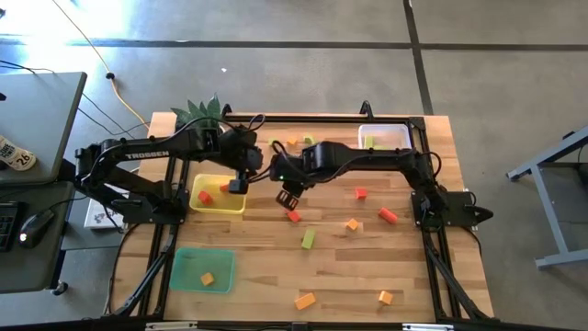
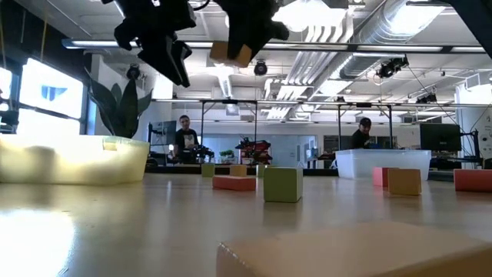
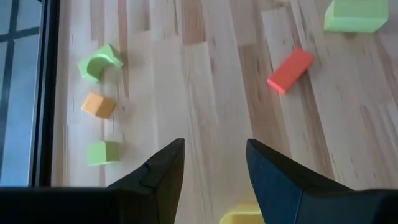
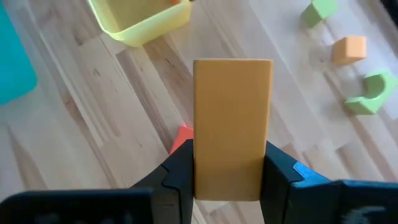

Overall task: Sort & place blocks by color
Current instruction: Put the yellow block into the green bin

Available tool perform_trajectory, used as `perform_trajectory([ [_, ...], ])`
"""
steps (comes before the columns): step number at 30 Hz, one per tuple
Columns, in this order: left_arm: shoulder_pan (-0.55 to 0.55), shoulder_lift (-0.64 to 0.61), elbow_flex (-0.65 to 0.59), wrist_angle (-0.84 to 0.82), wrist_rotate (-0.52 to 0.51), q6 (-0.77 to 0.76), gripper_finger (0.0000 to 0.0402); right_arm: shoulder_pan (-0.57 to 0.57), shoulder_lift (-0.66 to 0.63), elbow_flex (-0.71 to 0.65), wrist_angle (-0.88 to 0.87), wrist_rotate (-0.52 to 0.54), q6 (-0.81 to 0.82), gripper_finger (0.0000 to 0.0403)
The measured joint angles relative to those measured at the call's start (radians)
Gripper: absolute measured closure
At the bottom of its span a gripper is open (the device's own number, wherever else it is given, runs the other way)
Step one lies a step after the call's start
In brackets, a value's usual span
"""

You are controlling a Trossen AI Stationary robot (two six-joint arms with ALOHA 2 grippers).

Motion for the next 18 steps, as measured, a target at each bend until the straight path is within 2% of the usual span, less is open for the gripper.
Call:
perform_trajectory([
  [5, 0.006, 0.0, 0.0, 0.026, 0.028, -0.036, 0.023, 0.0, 0.0, 0.062, -0.068, 0.0, -0.056, 0.0302],
  [12, 0.01, 0.0, 0.0, 0.154, 0.039, -0.114, 0.0184, -0.008, -0.001, 0.106, -0.115, -0.006, -0.189, 0.0302],
  [18, 0.01, 0.0, 0.0, 0.297, 0.185, -0.167, 0.0161, -0.028, -0.001, 0.106, -0.137, -0.017, -0.344, 0.0303],
])
